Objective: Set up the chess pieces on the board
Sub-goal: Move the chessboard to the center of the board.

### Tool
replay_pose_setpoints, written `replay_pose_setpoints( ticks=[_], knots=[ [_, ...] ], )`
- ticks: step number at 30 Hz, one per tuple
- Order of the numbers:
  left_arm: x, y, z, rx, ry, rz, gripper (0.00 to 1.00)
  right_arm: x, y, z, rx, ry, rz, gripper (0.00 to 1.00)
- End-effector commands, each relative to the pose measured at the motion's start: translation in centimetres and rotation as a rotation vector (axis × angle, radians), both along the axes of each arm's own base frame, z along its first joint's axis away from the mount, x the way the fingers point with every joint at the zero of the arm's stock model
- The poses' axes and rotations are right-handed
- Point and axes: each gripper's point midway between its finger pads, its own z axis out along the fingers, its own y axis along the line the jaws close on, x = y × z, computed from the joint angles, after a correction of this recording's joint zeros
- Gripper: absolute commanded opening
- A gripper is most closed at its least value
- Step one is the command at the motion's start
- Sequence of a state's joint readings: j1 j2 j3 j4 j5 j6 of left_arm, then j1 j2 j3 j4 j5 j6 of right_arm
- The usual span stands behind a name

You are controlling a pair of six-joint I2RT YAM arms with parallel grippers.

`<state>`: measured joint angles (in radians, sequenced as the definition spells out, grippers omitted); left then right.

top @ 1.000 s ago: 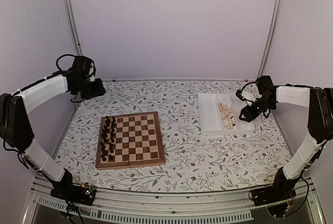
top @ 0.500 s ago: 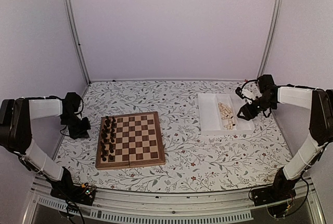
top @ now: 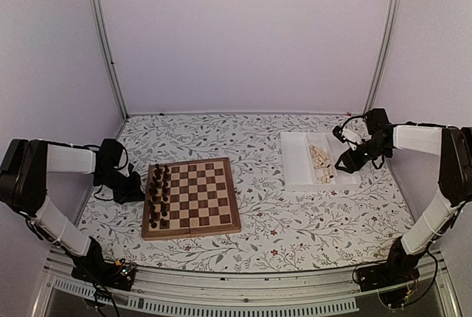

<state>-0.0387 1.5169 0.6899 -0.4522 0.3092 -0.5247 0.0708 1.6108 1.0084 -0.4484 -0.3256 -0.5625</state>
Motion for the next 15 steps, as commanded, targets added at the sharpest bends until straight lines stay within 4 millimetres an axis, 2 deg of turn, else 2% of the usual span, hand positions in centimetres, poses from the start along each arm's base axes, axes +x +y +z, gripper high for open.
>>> replay_pose_setpoints(
  ticks=[1,6,15],
  knots=[
    [-0.2,-3.7,-0.4,-0.087,-0.008,-0.097,0.0,-0.2,-0.4,0.0,-0.02,-0.019,0.002,0.59],
    [0.7,-6.4,0.0,-0.111,-0.036,-0.155,0.0,-0.9,-1.2,-1.1,-0.071,-0.003,0.001,0.59],
    [2.1,-11.2,-0.5,-0.154,-0.054,-0.248,0.0,-1.7,-2.1,-1.4,-0.132,-0.001,0.006,0.59]
  ],
)
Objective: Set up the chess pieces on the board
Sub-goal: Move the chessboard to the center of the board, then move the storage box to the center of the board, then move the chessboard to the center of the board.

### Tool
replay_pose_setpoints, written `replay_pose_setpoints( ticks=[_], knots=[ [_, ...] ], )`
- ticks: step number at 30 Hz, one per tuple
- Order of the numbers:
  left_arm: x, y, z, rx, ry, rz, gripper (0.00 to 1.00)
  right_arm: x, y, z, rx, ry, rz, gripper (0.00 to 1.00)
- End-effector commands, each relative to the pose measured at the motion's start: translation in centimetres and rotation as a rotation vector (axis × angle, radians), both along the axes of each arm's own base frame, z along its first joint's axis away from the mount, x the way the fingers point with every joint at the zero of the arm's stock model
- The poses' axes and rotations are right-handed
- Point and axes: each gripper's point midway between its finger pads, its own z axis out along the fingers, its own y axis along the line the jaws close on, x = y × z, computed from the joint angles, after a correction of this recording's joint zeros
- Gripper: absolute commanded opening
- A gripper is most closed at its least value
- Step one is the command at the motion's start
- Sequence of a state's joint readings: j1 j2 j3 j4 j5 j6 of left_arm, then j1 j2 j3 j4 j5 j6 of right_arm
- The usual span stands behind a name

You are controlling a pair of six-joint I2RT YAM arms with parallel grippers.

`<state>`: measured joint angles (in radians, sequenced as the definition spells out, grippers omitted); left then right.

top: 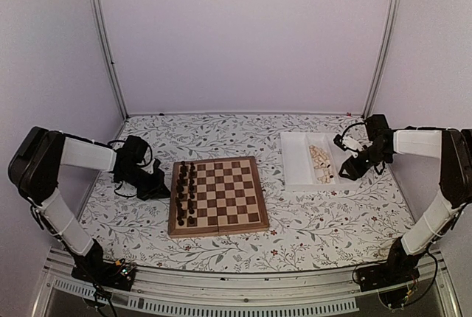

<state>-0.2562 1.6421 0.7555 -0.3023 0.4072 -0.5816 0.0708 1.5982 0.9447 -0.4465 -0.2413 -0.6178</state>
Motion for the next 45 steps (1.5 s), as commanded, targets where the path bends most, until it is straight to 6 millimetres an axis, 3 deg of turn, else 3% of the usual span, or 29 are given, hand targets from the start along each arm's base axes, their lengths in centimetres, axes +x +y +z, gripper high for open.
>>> replay_pose_setpoints(
  ticks=[1,9,21,32,35,38,41,45],
  knots=[
    [0.6,-3.1,-0.6,-0.034,-0.003,-0.063,0.0,-0.2,-0.7,0.7,-0.031,-0.025,0.002,0.59],
    [1.4,-6.4,-1.0,-0.04,-0.012,-0.155,0.0,-0.9,-1.4,-0.9,-0.075,0.024,-0.009,0.58],
    [0.1,-8.7,-0.9,-0.053,-0.013,-0.224,0.0,-4.0,-4.4,-3.1,-0.184,0.094,-0.025,0.58],
    [-0.4,-8.4,0.5,0.006,-0.067,-0.249,0.0,-6.2,-8.2,-2.9,-0.256,0.124,-0.092,0.58],
    [1.2,-7.2,3.3,0.131,-0.145,-0.271,0.0,-5.5,-7.9,-1.7,-0.239,0.112,-0.08,0.58],
    [4.2,-6.0,8.9,0.248,-0.3,-0.263,0.0,-3.5,-6.1,1.9,-0.127,0.063,-0.056,0.58],
    [8.0,-6.4,16.9,0.3,-0.533,-0.254,0.24,-1.5,-3.7,5.6,0.006,-0.014,-0.002,0.58],
    [10.2,-10.3,25.3,0.219,-0.805,-0.338,0.47,1.7,-1.8,8.2,0.093,-0.083,0.003,0.58]
  ],
)
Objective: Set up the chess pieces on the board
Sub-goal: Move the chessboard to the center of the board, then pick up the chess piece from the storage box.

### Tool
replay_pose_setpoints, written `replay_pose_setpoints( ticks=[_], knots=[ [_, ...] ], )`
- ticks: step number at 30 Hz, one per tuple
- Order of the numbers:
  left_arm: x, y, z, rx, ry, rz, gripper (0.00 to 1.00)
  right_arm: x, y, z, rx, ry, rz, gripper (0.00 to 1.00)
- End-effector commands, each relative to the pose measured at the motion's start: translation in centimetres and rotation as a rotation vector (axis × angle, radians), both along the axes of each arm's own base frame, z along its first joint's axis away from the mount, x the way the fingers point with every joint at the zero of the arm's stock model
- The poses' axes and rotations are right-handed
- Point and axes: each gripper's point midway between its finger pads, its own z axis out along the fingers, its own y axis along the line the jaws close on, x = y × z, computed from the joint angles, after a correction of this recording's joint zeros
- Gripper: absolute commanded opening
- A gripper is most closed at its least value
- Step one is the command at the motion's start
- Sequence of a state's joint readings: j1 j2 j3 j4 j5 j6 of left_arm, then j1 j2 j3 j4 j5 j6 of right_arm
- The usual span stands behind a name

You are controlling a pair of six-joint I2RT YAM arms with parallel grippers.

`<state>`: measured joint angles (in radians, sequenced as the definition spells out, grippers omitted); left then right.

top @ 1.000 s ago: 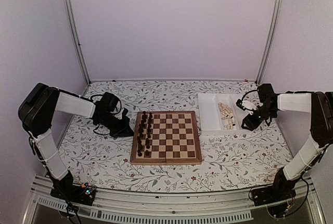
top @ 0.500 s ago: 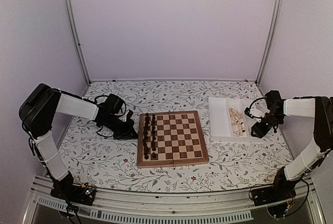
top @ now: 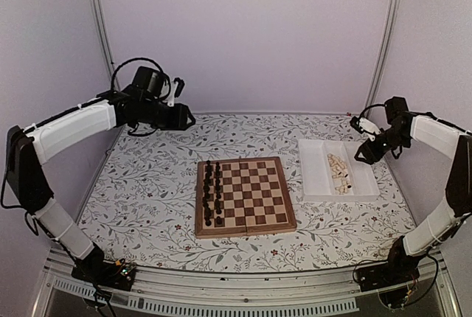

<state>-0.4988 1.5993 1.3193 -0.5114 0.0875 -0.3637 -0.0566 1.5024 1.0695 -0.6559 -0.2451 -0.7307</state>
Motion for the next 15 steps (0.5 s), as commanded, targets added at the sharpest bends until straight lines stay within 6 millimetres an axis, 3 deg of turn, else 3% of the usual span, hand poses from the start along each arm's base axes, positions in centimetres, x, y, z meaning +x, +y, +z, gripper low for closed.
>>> replay_pose_setpoints(
  ticks=[1,4,6,7,10,15],
  knots=[
    [1.4,-3.5,8.7,-0.01,-0.292,-0.156,0.51,2.6,3.1,3.3,0.15,-0.062,0.034,0.58],
    [2.0,-6.9,11.7,-0.136,-0.366,-0.226,0.59,5.1,3.9,3.4,0.174,-0.075,0.031,0.57],
    [2.4,-8.9,12.3,-0.174,-0.411,-0.259,0.59,6.9,4.3,3.3,0.197,-0.069,0.021,0.55],
    [2.4,-9.8,12.3,-0.185,-0.432,-0.278,0.59,7.2,5.8,2.8,0.208,-0.055,0.048,0.55],
    [1.7,-11.2,10.6,-0.225,-0.418,-0.338,0.57,8.1,7.7,1.2,0.218,-0.017,0.068,0.54],
    [0.0,-10.4,7.0,-0.221,-0.365,-0.329,0.56,8.9,8.8,-1.9,0.184,0.026,0.07,0.53]
  ],
)
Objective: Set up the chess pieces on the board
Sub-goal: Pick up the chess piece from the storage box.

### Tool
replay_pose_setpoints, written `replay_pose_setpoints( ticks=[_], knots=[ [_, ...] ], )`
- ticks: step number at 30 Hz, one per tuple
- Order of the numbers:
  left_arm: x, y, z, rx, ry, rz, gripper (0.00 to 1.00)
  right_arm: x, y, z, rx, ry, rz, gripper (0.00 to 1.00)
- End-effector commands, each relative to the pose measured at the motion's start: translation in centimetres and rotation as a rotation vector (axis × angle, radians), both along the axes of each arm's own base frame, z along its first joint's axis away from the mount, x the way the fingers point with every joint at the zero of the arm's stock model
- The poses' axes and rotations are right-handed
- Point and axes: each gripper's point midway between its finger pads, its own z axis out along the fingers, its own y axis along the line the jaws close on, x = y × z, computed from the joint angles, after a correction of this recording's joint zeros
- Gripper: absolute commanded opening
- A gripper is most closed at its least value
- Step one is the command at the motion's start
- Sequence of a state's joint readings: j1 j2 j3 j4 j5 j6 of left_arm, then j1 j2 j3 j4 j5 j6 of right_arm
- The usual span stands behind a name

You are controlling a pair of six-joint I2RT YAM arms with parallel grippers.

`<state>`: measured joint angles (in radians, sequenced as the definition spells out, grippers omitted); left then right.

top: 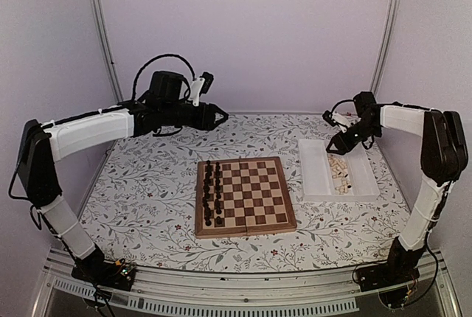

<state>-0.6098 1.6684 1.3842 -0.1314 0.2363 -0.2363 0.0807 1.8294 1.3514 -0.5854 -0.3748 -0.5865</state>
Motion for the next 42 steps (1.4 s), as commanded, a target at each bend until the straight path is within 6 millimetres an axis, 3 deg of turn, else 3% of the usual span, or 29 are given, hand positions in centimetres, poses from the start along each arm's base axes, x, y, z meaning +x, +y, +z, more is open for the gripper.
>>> replay_pose_setpoints(
  ticks=[1,6,16,32,42],
  knots=[
    [-1.5,-0.4,-0.5,-0.017,-0.024,-0.024,0.56,1.5,1.0,-1.2,0.003,0.012,-0.011,0.52],
    [-2.4,-1.3,0.1,0.004,-0.04,-0.05,0.56,2.7,0.7,-3.0,-0.016,0.047,-0.046,0.48],
    [-2.6,-1.8,-0.9,0.011,-0.011,-0.059,0.56,2.4,-0.1,-5.4,-0.051,0.1,-0.086,0.38],
    [-2.9,-2.3,-1.5,0.03,-0.003,-0.068,0.56,2.1,-0.5,-5.7,-0.045,0.112,-0.117,0.21],
    [-3.0,-2.7,-2.1,0.041,0.005,-0.065,0.56,1.4,-1.4,-6.5,-0.05,0.13,-0.14,0.22]
  ],
)
